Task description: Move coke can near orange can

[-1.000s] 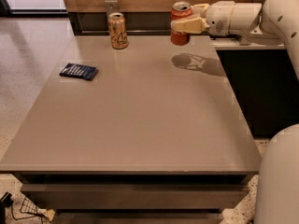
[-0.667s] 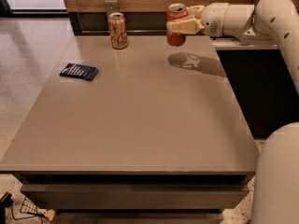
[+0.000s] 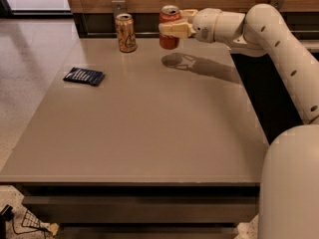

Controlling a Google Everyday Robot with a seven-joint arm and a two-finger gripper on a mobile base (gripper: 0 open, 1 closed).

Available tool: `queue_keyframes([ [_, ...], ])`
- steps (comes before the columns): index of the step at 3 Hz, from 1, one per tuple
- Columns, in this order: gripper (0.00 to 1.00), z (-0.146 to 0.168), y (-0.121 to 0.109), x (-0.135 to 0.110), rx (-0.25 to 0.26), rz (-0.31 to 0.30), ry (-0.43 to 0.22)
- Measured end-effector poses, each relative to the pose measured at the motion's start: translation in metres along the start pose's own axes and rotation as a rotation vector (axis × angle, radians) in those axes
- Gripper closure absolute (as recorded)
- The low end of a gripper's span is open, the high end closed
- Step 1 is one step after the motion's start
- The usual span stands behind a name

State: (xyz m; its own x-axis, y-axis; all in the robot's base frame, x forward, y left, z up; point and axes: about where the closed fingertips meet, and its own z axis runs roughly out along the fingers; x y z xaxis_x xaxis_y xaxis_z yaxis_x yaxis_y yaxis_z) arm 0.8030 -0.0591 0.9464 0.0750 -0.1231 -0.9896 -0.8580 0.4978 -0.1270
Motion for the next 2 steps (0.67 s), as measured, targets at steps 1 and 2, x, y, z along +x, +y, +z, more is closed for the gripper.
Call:
queue_keyframes([
  [1,1.0,0.026,0.003,0.004,0.013,-0.012,0.038],
  [2,1.0,0.046,-0.001,0.02,0.028,0.004,0.085],
])
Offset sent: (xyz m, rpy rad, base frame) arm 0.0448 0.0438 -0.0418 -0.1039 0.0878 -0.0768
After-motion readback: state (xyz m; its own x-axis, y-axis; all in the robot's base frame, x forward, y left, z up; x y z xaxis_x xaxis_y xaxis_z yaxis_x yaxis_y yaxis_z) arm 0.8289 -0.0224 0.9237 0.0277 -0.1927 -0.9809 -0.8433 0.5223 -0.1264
